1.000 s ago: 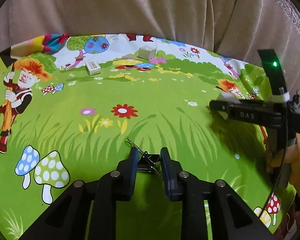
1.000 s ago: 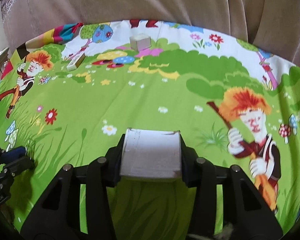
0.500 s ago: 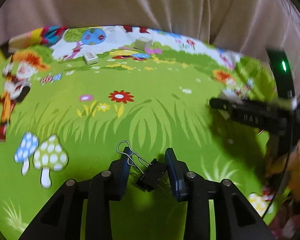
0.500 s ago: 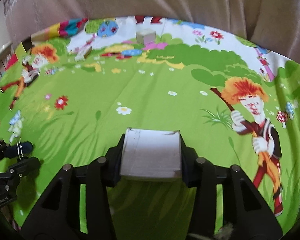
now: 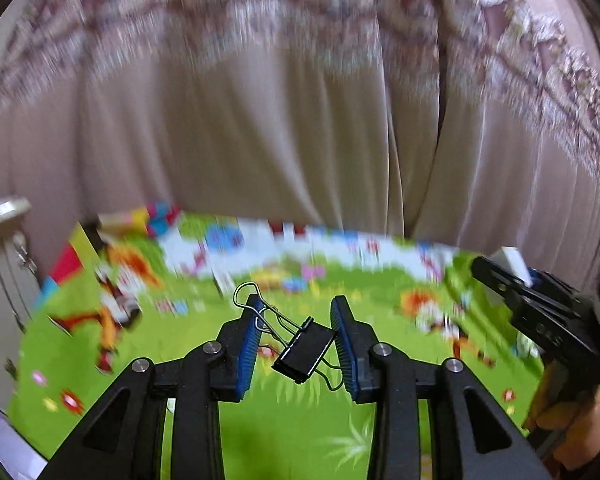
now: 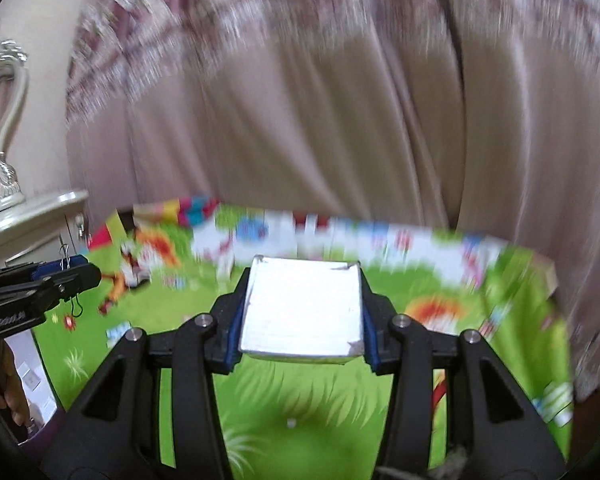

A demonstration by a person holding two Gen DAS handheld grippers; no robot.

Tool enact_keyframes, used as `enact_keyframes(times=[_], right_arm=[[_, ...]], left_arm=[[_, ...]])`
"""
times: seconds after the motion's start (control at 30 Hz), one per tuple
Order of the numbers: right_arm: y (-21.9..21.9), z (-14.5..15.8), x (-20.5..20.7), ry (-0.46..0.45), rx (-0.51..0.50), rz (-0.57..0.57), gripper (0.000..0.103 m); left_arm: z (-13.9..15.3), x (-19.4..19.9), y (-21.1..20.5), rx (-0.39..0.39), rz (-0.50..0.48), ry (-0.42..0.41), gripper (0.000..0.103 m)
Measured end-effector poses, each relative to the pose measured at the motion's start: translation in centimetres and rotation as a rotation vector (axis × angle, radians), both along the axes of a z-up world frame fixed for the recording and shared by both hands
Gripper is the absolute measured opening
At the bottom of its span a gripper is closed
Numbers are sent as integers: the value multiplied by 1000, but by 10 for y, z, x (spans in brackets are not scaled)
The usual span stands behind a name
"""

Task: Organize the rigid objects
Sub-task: 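Lift and carry the binder clip and white box over to the storage box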

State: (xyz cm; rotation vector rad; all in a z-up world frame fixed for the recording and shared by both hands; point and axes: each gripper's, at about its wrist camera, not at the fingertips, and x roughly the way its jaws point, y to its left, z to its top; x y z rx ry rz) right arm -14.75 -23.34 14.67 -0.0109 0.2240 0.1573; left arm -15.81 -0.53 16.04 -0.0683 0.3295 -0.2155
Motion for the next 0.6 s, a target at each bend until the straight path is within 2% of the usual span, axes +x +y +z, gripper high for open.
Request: enact_keyframes(times=[0.17,0.3,0.4,0.6], right_arm=[[18,34,-58,-257,-56,-42,50],[36,51,-92,-404,-98,-49,50],[51,57,-104,-458,-133,-40,50],[65,56,-108,-451,-161,8,50]], left_arm=[[31,-36,0,47,76,-183,36],[45,-53,4,57,105,-256,36],[49,-63,9,54,120,-282,36],[51,-75,21,46,133,-291,36]])
